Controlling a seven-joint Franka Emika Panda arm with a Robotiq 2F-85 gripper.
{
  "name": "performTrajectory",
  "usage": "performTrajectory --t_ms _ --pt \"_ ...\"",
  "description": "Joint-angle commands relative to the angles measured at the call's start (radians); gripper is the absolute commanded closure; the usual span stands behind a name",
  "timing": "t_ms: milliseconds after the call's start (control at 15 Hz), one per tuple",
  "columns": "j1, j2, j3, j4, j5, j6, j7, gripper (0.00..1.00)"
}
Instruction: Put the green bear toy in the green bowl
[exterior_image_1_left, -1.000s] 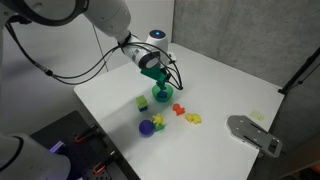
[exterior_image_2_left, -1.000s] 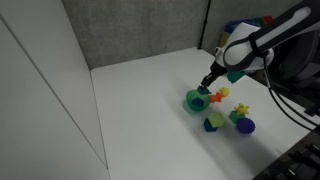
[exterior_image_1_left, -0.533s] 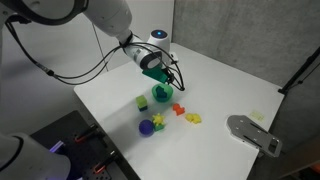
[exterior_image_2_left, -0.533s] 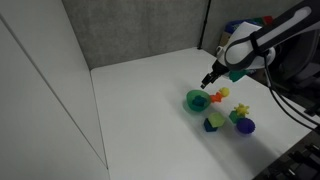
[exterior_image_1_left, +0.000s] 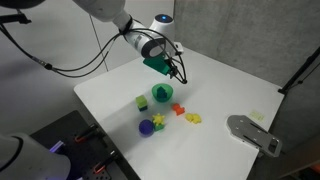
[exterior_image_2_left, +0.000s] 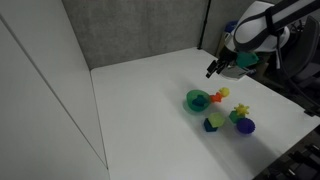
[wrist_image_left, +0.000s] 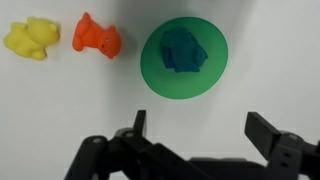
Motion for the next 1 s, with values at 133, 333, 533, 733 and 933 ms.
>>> performTrajectory --t_ms 133,333,533,733,933 --pt "0.021 -0.194 -0.062 -0.074 0.005 -0.18 0.064 0.0" --pt "0.034 -0.296 -0.1 -0.123 -0.011 -0.269 0.083 0.0" --pt "0.041 -0.407 -0.132 -0.179 -0.015 -0.38 0.072 0.0" --pt "0.047 -0.515 -0.162 -0.221 -0.047 -0.499 0.076 0.0" --pt "0.043 -0.617 -0.188 -0.248 -0.11 -0.61 0.095 0.0"
